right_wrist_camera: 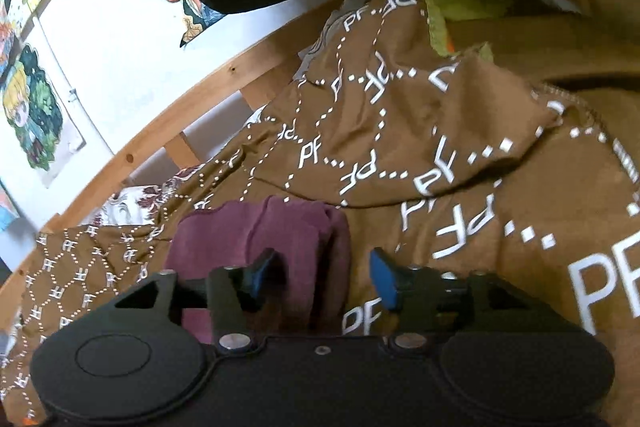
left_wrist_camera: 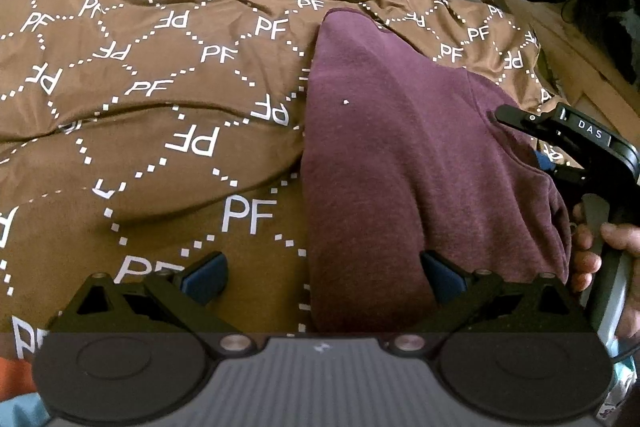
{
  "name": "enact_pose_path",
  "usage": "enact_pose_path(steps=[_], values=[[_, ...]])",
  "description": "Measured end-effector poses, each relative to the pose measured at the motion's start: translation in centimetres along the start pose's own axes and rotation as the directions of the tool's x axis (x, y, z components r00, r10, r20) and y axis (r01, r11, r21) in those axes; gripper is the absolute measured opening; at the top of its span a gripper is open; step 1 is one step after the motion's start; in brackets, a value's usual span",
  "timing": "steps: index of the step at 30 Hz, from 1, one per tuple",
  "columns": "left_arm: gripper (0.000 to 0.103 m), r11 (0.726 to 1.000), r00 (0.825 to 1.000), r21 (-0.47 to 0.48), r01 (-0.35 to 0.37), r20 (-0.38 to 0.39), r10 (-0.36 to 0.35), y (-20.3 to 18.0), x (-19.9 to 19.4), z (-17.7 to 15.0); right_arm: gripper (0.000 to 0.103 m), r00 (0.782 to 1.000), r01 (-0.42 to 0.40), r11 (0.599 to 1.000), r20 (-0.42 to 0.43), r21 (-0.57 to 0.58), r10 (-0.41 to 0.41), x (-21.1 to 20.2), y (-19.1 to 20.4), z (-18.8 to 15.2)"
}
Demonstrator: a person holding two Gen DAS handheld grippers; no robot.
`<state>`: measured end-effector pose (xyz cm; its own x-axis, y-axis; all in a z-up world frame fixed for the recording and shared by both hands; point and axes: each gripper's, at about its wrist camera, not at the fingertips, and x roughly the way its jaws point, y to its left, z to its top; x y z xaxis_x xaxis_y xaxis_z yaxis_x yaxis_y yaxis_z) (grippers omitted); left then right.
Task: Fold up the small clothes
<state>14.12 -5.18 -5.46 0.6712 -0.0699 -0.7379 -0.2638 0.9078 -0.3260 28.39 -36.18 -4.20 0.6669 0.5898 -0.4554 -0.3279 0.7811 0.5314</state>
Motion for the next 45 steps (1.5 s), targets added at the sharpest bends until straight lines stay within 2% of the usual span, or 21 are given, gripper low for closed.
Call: enact_pose_path(steps=[4,12,21,28,30,32,34,37,39,43,45], values=[[0.103,1.0,1.0,-0.004,0.01,0.006,-0.01,0.2,0.0,-0.2,0.08,1.0,-0.024,0.999,-0.002,-0.026,0.024,0.4,0.8,-0.5],[0.103,0.999,0.999,-0.02,0.035,0.01,-0.034,0.5,0.1,-0.3,0.097,0.998,-0.058,0.998,0.008,-0.037,0.058,0.8,1.2,-1.4],[0.103,0.999,0.999,-0.021,0.035,0.013,-0.034,0.5,0.1,-0.4,0.099,0.998,-0.062,0.997,0.003,-0.038,0.062,1.0,1.2,-1.5],[0.103,0.998,0.999,-0.033,0.049,0.019,-0.048,0.9,-0.2,-0.4,0.099,0.997,-0.07,0.998,0.008,0.003,0.07,1.0,0.9,-1.3],[0.102,0.995,0.997,-0.057,0.08,0.024,-0.079,1.4,-0.4,-0.3,0.097,0.998,-0.067,0.998,0.005,0.005,0.067,1.2,0.9,-1.2],[0.102,0.991,0.994,-0.074,0.111,0.023,-0.109,1.8,-0.6,0.0,0.089,0.999,-0.044,0.999,0.002,-0.002,0.044,1.5,0.9,-1.2],[0.102,0.985,0.989,-0.084,0.148,0.035,-0.145,2.1,-0.9,0.6,0.075,1.0,-0.023,1.0,0.003,-0.006,0.023,1.6,0.8,-1.3],[0.102,0.975,0.976,-0.066,0.21,0.071,-0.205,2.2,-1.3,1.8,0.067,1.0,-0.026,1.0,0.0,0.0,0.026,1.7,0.6,-1.3],[0.102,0.968,0.969,-0.058,0.244,0.038,-0.242,1.8,-0.5,2.8,0.064,1.0,-0.027,1.0,-0.008,-0.01,0.027,1.9,0.7,-1.4],[0.102,0.97,0.967,-0.072,0.233,-0.089,-0.239,1.2,2.3,3.9,0.063,0.999,-0.042,0.999,-0.029,-0.033,0.041,2.2,1.0,-1.6],[0.099,0.968,0.964,-0.055,0.245,-0.092,-0.249,1.0,2.4,3.9,0.061,0.997,-0.057,0.998,-0.046,-0.036,0.055,2.4,1.1,-1.5]])
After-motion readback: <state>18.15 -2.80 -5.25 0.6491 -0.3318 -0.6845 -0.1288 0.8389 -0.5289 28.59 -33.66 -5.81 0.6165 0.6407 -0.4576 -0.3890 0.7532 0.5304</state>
